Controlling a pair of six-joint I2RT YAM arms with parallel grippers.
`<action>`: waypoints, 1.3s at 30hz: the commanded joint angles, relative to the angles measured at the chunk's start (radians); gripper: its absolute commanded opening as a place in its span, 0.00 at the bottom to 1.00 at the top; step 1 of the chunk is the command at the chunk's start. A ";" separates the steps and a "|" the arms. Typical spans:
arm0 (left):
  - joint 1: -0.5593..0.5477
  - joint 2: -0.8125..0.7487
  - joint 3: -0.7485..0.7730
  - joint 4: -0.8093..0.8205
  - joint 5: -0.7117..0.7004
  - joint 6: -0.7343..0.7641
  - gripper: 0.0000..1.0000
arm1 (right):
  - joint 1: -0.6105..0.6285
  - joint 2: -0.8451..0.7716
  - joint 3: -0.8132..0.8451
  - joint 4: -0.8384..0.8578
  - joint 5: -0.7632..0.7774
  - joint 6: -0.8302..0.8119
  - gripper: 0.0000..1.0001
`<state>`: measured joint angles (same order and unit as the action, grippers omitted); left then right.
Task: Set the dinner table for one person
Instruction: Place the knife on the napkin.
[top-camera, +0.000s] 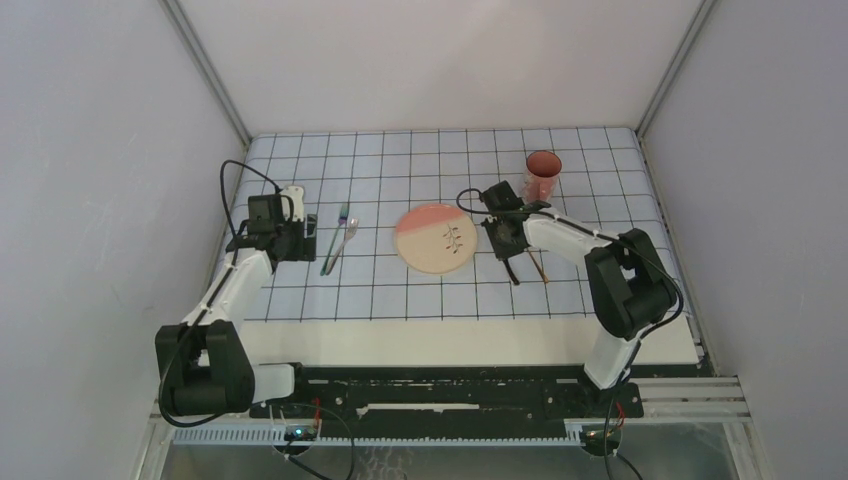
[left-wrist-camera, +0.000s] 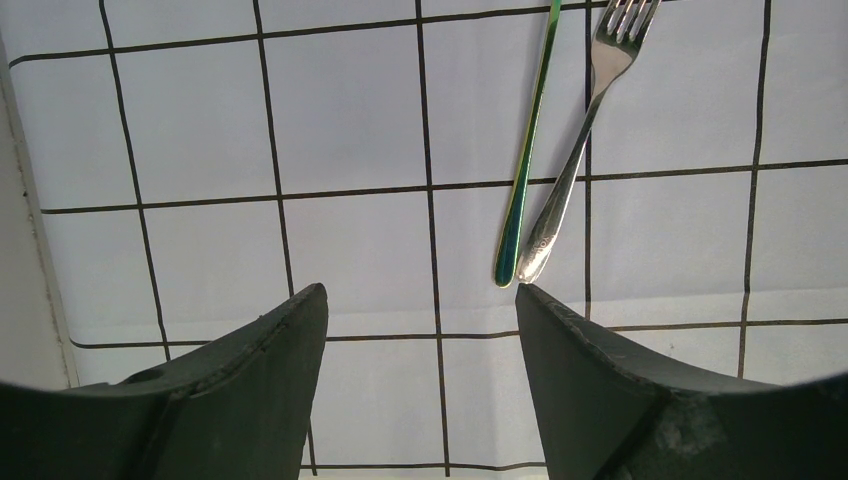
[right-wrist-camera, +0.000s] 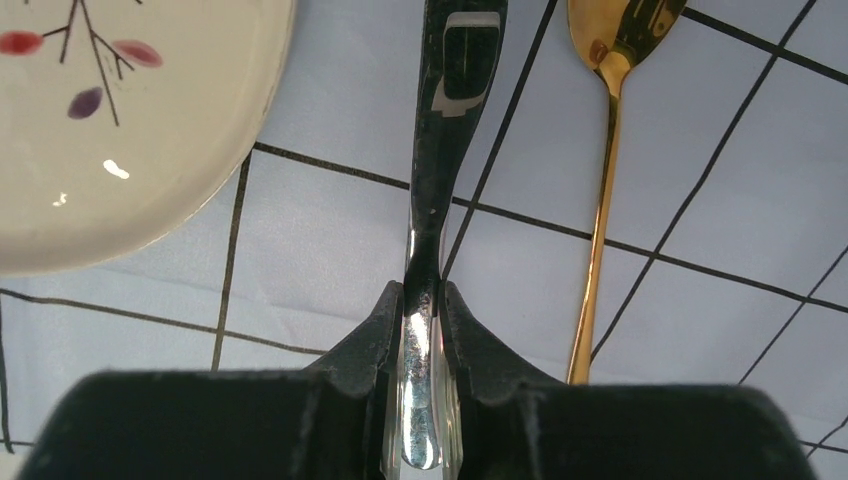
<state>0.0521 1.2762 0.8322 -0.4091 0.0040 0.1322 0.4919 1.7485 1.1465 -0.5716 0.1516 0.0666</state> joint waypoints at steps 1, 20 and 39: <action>0.003 0.000 0.025 0.006 0.001 0.023 0.74 | -0.014 0.034 0.030 0.054 0.009 -0.008 0.00; 0.003 0.001 0.016 0.004 0.013 0.031 0.74 | -0.065 0.072 0.033 0.064 0.025 -0.013 0.00; 0.002 -0.007 0.011 -0.012 0.021 0.038 0.74 | -0.076 0.093 0.080 0.034 -0.033 -0.018 0.31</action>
<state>0.0521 1.2785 0.8322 -0.4221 0.0078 0.1444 0.4198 1.8484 1.1816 -0.5491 0.1551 0.0532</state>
